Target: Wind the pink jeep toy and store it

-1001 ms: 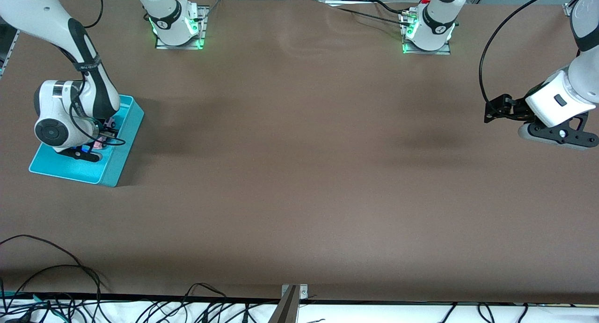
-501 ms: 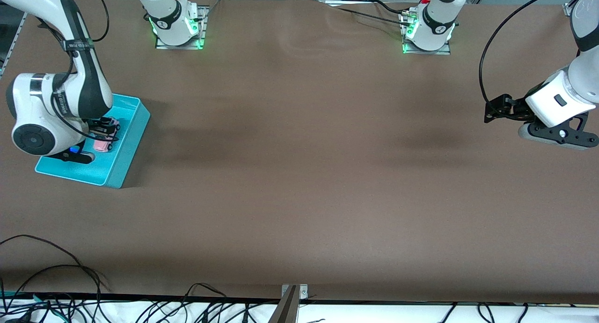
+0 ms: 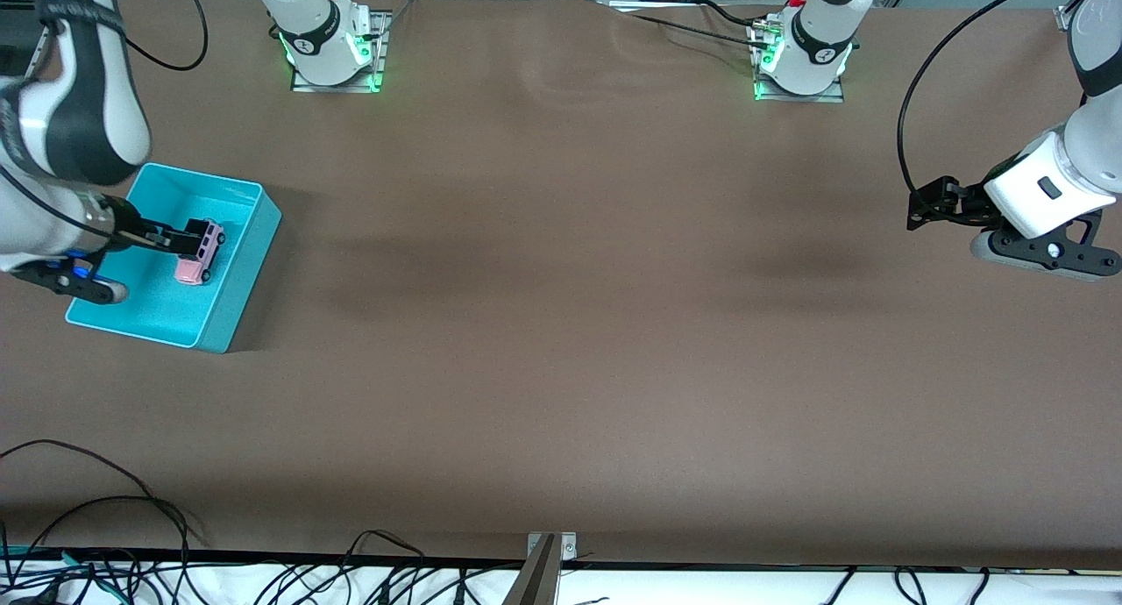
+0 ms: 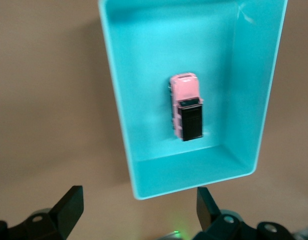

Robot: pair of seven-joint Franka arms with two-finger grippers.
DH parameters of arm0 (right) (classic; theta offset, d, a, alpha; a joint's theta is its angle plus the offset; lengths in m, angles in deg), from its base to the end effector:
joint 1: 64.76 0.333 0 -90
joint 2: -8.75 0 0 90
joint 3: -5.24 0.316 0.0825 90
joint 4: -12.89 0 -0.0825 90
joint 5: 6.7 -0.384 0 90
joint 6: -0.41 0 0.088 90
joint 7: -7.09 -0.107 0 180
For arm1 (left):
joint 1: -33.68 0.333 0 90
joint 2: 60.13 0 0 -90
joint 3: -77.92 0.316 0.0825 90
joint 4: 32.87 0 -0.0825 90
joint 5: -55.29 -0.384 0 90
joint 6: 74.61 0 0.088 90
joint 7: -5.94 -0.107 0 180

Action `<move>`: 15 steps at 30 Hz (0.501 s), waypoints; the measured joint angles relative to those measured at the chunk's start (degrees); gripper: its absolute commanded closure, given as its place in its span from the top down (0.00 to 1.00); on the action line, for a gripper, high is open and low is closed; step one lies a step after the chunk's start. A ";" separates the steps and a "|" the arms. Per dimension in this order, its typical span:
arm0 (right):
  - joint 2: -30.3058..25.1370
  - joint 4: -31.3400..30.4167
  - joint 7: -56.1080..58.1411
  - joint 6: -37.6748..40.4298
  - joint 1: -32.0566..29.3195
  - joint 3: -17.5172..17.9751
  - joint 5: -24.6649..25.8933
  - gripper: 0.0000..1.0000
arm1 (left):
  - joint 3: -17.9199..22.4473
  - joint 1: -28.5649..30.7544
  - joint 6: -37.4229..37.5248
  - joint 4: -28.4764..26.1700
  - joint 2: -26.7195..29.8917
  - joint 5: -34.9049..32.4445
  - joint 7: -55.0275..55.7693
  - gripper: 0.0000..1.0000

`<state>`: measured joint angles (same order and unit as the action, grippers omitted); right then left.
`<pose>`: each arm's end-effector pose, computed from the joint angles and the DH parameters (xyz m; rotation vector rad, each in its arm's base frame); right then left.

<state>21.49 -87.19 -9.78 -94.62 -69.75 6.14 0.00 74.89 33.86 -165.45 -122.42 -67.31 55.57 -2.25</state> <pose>0.5851 -0.0539 0.4220 2.9230 -0.4975 -0.4426 0.5882 -0.0281 0.5578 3.1069 -0.2996 -0.1593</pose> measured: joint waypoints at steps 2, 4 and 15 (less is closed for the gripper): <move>-1.64 0.40 0.00 0.01 0.00 0.00 -1.36 1.00 | 0.00 0.00 0.00 0.00 0.00 0.00 0.00 1.00; -3.22 0.74 0.00 0.05 -0.01 0.00 -2.57 1.00 | 0.00 0.00 0.00 0.00 0.00 0.00 0.00 1.00; -10.54 2.24 0.00 1.04 -0.08 -1.39 -8.20 1.00 | 0.00 0.00 0.00 0.00 0.00 0.00 0.00 1.00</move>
<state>10.96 -84.95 -9.78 -93.58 -69.83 4.75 -8.20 74.89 33.85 -165.45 -122.43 -67.31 55.57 -2.25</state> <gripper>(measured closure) 0.000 0.000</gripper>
